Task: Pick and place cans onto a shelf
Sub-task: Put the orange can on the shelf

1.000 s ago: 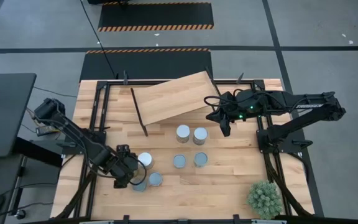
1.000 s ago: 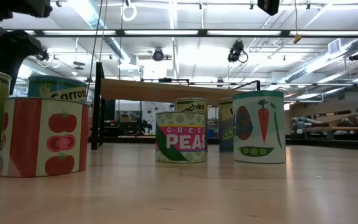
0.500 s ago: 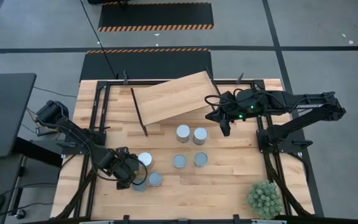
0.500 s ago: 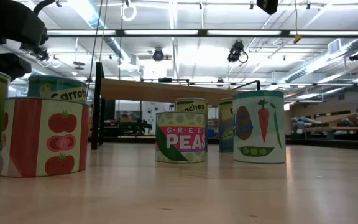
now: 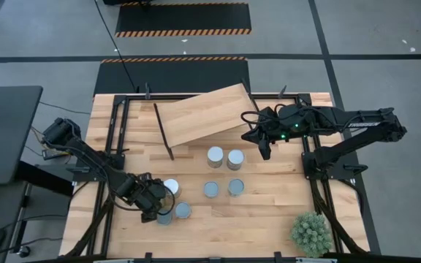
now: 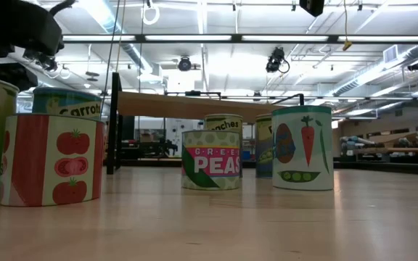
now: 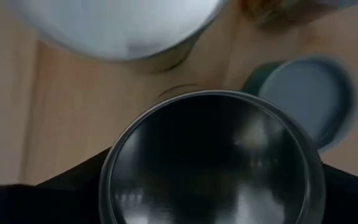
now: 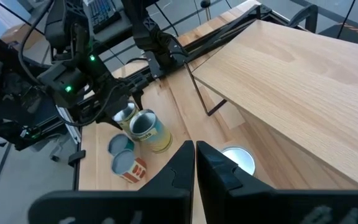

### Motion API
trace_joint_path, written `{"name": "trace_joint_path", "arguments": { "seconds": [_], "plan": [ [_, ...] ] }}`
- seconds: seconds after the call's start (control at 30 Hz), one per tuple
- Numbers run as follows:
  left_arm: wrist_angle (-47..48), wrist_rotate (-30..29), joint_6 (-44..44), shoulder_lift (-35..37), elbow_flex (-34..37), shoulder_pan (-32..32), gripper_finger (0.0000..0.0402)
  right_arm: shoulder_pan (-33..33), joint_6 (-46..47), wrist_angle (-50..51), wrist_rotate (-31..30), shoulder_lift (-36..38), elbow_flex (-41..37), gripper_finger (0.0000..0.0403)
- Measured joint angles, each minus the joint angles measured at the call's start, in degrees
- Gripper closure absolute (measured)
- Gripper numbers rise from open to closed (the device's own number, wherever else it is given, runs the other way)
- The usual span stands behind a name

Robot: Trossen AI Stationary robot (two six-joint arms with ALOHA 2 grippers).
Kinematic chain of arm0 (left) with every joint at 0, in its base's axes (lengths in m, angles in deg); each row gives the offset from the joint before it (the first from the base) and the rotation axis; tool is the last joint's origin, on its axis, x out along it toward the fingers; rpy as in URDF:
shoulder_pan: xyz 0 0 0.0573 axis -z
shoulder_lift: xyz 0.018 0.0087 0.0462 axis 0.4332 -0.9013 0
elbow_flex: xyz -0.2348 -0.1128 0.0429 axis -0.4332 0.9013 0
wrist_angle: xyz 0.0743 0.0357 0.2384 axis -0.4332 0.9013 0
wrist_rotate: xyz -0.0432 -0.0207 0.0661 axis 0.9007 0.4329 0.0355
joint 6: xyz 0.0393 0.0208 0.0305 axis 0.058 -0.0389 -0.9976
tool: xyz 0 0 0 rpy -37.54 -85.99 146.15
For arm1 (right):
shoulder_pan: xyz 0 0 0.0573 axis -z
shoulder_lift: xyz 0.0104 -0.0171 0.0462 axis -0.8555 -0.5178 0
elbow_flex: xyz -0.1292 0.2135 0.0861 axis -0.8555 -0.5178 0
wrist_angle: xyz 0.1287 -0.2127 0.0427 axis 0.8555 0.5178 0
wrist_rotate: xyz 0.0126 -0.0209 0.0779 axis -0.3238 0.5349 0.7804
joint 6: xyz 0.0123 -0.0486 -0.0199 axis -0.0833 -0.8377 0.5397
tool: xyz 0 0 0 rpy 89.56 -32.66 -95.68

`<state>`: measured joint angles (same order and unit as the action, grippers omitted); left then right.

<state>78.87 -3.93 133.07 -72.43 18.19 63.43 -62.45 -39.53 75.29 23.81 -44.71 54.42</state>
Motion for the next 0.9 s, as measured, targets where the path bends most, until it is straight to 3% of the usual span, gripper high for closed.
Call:
{"name": "trace_joint_path", "arguments": {
  "seconds": [0.17, 0.4, 0.63, 0.9],
  "plan": [
    [7.6, 0.6, -4.2, 3.2, -1.7, -1.9, 0.0075, 0.0, -0.1, 0.0, 0.0, 0.0, 0.0, 0.0380],
    [14.8, 5.7, -10.6, 10.8, -6.3, -9.5, 0.0076, 0.1, -1.4, 0.0, 0.0, 0.0, 0.0, 0.0380],
    [26.3, 4.9, -25.0, 12.1, -18.8, -20.0, 0.0076, 0.1, -3.0, -0.4, -1.8, 0.0, 0.0, 0.0380],
    [27.0, 4.9, -38.7, 10.9, -30.5, -33.0, 0.0076, 0.1, -3.8, -0.8, -2.2, 0.0, 0.0, 0.0380]
  ]
}}
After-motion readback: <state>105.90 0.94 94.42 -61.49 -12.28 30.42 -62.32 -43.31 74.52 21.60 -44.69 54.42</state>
